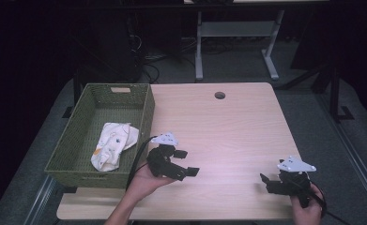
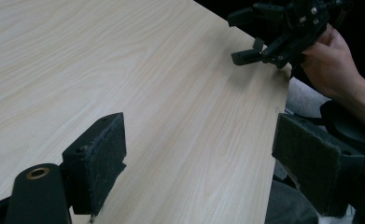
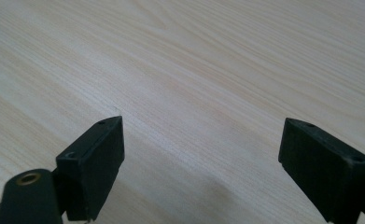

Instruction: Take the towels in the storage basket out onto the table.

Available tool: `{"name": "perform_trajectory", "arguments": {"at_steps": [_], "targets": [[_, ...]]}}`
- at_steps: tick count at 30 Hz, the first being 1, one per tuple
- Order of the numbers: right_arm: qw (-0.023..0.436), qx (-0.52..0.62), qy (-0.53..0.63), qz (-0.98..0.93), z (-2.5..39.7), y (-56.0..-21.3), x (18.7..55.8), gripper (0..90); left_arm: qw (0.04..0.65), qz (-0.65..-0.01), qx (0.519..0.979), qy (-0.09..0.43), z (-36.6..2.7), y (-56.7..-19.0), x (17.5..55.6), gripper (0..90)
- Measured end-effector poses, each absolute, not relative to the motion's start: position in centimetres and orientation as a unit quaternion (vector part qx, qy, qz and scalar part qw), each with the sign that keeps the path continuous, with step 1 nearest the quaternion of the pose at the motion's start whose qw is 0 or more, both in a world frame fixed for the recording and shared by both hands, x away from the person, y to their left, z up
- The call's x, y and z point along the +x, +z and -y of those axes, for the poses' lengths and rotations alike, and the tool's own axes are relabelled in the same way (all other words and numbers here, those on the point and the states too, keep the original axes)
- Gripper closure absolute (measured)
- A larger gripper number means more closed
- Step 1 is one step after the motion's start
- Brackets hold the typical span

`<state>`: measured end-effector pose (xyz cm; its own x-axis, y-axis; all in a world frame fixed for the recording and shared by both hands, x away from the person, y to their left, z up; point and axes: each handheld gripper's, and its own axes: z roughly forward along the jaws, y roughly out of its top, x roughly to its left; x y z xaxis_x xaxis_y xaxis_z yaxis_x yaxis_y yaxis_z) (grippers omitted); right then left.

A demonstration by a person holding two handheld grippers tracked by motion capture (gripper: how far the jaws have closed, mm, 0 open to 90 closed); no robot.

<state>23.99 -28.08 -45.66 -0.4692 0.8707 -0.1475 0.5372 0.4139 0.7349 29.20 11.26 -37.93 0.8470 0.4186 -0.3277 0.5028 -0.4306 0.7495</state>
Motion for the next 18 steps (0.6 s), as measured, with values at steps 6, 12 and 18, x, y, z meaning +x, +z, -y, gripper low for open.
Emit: {"name": "perform_trajectory", "arguments": {"at_steps": [6,12,18], "targets": [[0.268,0.445,0.314,-0.795,28.2,-45.6,23.8,13.9,0.456,-0.255,0.851,-0.038,-11.0,-36.1,29.1,17.5],[0.268,0.444,0.314,-0.795,28.0,-45.6,23.9,13.9,0.431,-0.25,0.866,-0.032,-11.6,-34.8,29.8,17.9],[0.269,0.441,0.315,-0.796,28.1,-45.5,23.8,13.9,0.42,-0.262,0.869,-0.02,-14.2,-32.1,31.0,20.1]]}}
